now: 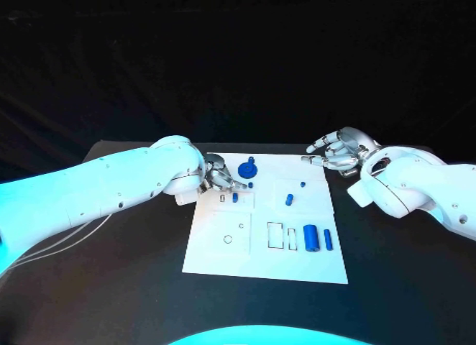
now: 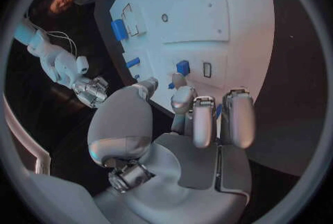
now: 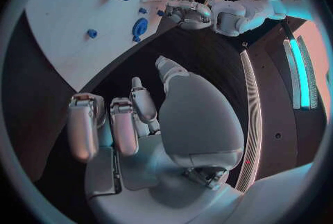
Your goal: Assemble the parts on the task board
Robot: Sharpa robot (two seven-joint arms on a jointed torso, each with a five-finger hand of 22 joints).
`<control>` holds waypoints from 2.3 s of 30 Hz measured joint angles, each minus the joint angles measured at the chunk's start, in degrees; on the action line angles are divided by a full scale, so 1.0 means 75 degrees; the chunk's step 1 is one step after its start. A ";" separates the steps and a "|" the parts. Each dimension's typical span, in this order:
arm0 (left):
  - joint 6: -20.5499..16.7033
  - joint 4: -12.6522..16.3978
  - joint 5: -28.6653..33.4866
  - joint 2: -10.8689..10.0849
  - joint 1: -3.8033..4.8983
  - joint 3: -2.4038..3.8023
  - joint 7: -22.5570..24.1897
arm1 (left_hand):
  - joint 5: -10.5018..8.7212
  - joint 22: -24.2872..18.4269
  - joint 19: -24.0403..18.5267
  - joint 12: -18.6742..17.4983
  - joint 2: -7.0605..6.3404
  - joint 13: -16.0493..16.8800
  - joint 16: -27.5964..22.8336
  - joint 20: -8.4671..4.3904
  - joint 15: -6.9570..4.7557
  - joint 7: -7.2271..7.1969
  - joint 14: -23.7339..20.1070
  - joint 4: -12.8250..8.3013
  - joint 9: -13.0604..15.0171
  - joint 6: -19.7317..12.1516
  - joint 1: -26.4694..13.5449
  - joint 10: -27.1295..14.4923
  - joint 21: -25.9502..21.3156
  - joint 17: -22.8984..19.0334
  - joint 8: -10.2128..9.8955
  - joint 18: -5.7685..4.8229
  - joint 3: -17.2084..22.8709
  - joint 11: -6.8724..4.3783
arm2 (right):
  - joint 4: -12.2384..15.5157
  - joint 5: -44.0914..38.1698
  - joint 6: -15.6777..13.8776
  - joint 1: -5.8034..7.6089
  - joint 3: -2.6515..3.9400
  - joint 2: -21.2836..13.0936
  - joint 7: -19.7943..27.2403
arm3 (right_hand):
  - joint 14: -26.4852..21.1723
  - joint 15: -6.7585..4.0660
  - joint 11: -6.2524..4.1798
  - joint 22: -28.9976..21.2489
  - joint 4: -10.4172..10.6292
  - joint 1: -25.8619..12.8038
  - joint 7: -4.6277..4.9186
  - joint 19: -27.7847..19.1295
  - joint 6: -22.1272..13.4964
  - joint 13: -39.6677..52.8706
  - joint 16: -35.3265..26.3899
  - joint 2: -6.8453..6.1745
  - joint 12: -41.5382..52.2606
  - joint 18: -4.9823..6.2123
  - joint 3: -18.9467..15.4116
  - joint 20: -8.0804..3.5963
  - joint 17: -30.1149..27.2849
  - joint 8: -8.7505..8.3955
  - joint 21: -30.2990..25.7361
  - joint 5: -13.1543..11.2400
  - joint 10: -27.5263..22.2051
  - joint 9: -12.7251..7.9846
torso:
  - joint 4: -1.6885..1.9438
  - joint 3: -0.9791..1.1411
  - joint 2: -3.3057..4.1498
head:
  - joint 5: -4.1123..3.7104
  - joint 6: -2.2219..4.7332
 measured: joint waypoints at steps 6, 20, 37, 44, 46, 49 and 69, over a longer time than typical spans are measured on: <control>0.0055 -0.0224 0.0123 -0.0022 0.0139 0.0143 0.0029 | 0.0000 -0.0390 -0.0257 -0.0387 0.0245 -0.0535 -0.0008 0.0243 0.0263 0.0341 0.0019 0.0053 -0.0334 -0.0481 0.0703 -0.0534 -0.0282 0.0000 -0.0791 0.0004 -0.0330 0.0281 | -0.0026 0.0000 0.0000 -0.0002 0.0000 0.0000 0.0000 | 0.0000 0.0000 0.0000 0.0000 0.0000 0.0000 0.0000 0.0000 0.0000 -0.0001 0.0000 0.0000 0.0000 0.0000 0.0000 0.0000 0.0000 0.0000 0.0000 0.0000 0.0000 0.0000 | -0.0004 0.0001 0.0010 | 0.0001 0.0040; 0.0263 -0.1447 0.0151 0.0253 0.0518 0.0214 0.0096 | 0.0000 -0.0439 -0.0493 -0.0435 0.0373 -0.0652 -0.0008 0.0331 0.0426 0.0533 0.0042 -0.0020 -0.0758 -0.0672 0.0834 -0.0755 -0.0326 0.0000 -0.1316 0.0005 -0.0484 0.0390 | -0.0056 0.0001 0.0001 -0.0004 -0.0002 0.0001 0.0000 | 0.0000 0.0000 0.0000 0.0000 0.0000 0.0000 0.0000 0.0000 0.0000 -0.0002 0.0000 0.0000 0.0000 0.0000 0.0000 0.0000 0.0000 0.0000 0.0000 0.0000 0.0000 0.0000 | -0.0005 0.0002 0.0021 | 0.0018 0.0114; 0.0447 -0.2551 -0.0070 0.0699 0.0541 0.0173 0.0142 | 0.0000 -0.0455 -0.0521 -0.0436 0.0373 -0.0714 -0.0008 0.0359 0.0427 0.0534 0.0042 -0.0020 -0.0868 -0.0671 0.0833 -0.0784 -0.0377 0.0000 -0.1378 0.0006 -0.0485 0.0417 | -0.0051 -0.0011 0.0002 -0.0004 -0.0001 -0.0004 0.0001 | 0.0000 0.0000 0.0000 0.0000 0.0050 0.0000 -0.0014 0.0000 -0.0038 -0.0006 0.0000 0.0000 -0.0001 0.0000 -0.0050 0.0000 0.0000 0.0001 0.0000 -0.0001 -0.0001 0.0000 | 0.0001 -0.0001 0.0012 | 0.0073 0.0094; 0.0530 -0.2859 -0.0058 0.0882 0.0521 0.0082 0.0215 | 0.0000 -0.0474 -0.0541 -0.0436 0.0373 -0.0728 -0.0009 0.0379 0.0427 0.0534 0.0042 -0.0020 -0.0881 -0.0671 0.0833 -0.0785 -0.0377 0.0000 -0.1378 0.0006 -0.0486 0.0417 | -0.0042 -0.0016 -0.0002 -0.0004 -0.0001 -0.0006 0.0012 | 0.0000 0.0000 0.0000 0.0000 0.0051 0.0000 -0.0014 0.0000 -0.0038 -0.0006 0.0000 0.0000 -0.0001 0.0000 -0.0050 0.0000 0.0000 0.0001 0.0000 -0.0001 -0.0001 0.0000 | -0.0005 -0.0002 0.0021 | 0.0089 0.0093; 0.0540 -0.2946 -0.0049 0.0932 0.0494 0.0058 0.0245 | 0.0000 -0.0475 -0.0536 -0.0436 0.0373 -0.0729 -0.0009 0.0374 0.0427 0.0534 0.0042 -0.0020 -0.0881 -0.0671 0.0833 -0.0859 -0.0378 0.0000 -0.1378 0.0005 -0.0486 0.0441 | -0.0039 -0.0017 -0.0007 -0.0004 -0.0001 -0.0006 0.0017 | 0.0000 0.0000 0.0000 0.0000 0.0051 0.0000 -0.0014 0.0000 -0.0038 -0.0006 0.0000 0.0000 -0.0001 0.0000 -0.0050 0.0000 0.0000 0.0001 0.0000 -0.0001 0.0000 0.0000 | -0.0009 -0.0002 0.0022 | 0.0094 0.0086; 0.0541 -0.3056 -0.0040 0.0988 0.0440 0.0030 0.0283 | 0.0000 -0.0480 -0.0537 -0.0436 0.0373 -0.0736 -0.0008 0.0374 0.0427 0.0535 0.0042 -0.0020 -0.0885 -0.0671 0.0833 -0.0862 -0.0378 0.0000 -0.1379 0.0005 -0.0486 0.0443 | -0.0031 -0.0017 -0.0013 -0.0004 -0.0001 -0.0008 0.0028 | 0.0000 0.0000 0.0000 0.0000 0.0051 0.0000 -0.0014 0.0000 -0.0038 -0.0006 0.0000 0.0000 -0.0001 0.0000 -0.0050 0.0000 0.0000 0.0001 0.0000 -0.0001 0.0000 0.0000 | -0.0010 -0.0001 0.0024 | 0.0094 0.0078; 0.0760 -0.3285 0.0022 0.1101 0.0319 -0.0094 0.0423 | 0.0000 -0.0584 -0.0563 -0.0436 0.0373 -0.0803 -0.0009 0.0400 0.0428 0.0535 0.0042 -0.0021 -0.0914 -0.0671 0.0833 -0.0863 -0.0378 0.0000 -0.1467 0.0006 -0.0487 0.0443 | 0.0002 -0.0022 -0.0028 -0.0005 -0.0001 -0.0024 0.0043 | 0.0000 0.0000 0.0000 0.0000 0.0051 0.0000 -0.0014 0.0000 -0.0038 -0.0006 0.0000 0.0000 -0.0001 0.0000 -0.0050 0.0000 0.0000 0.0001 0.0000 -0.0001 0.0000 0.0000 | 0.0004 0.0001 0.0012 | 0.0073 0.0000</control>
